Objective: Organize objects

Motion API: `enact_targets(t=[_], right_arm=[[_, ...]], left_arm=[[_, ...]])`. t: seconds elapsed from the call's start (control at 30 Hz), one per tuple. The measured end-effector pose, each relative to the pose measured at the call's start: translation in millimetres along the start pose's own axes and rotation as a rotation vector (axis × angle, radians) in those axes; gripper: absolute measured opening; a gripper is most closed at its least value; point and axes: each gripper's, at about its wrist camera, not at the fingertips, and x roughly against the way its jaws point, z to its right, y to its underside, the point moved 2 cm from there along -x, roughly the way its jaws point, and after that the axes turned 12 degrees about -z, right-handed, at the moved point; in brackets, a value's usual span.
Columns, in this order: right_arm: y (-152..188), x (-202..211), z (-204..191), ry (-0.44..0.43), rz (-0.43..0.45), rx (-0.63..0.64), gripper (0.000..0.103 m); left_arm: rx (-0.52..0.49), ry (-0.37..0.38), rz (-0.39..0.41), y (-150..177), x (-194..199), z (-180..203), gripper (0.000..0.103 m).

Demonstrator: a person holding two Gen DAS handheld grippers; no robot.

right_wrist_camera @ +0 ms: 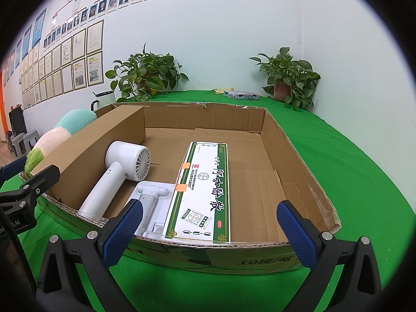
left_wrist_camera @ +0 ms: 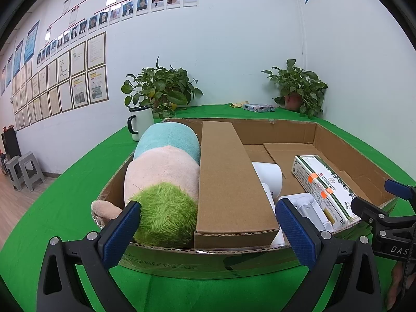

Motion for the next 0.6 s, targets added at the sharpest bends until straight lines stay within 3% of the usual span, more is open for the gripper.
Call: enact_targets(t=[0.6], right_arm=[[0.1,0.0,0.0,0.001,0.000,0.000,0.102]], left_arm=[[0.004,-0.007,0.001,1.8,2.4,2.6,0.103]])
